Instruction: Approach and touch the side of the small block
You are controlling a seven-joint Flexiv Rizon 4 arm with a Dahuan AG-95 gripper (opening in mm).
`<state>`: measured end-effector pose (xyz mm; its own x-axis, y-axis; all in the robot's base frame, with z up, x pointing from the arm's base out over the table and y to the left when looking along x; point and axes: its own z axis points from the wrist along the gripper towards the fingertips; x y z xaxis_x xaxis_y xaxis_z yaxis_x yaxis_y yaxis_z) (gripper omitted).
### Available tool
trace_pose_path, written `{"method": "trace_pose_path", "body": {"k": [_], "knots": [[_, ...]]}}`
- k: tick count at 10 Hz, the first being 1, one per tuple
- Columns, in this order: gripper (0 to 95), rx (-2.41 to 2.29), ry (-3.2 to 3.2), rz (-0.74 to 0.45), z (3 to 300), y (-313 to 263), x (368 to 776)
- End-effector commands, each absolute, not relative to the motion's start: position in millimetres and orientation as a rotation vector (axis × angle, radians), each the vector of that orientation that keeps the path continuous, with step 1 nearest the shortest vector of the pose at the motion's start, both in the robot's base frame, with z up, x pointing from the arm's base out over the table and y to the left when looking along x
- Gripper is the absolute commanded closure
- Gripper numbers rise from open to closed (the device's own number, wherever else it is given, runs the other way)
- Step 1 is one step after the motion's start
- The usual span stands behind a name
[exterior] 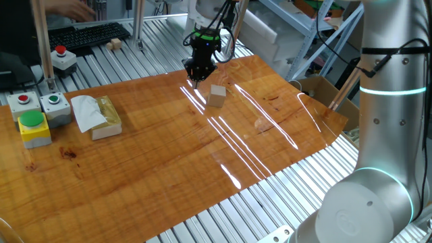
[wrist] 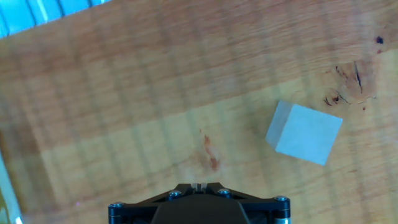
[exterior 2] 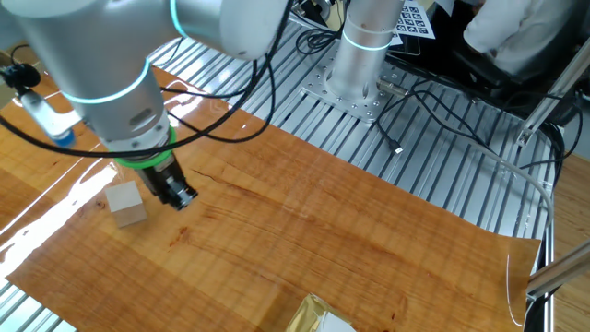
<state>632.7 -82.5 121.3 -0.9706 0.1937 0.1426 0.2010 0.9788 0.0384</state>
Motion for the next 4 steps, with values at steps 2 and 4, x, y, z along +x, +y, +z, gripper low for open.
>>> {"method": "trace_pose_path", "body": {"k": [2,4], "knots": [[95.0,-0.169,-2.986,0.042,137.7,-70.2,621.5],[95.0,-0.166,-2.985,0.065,145.6,-69.1,617.7]]}}
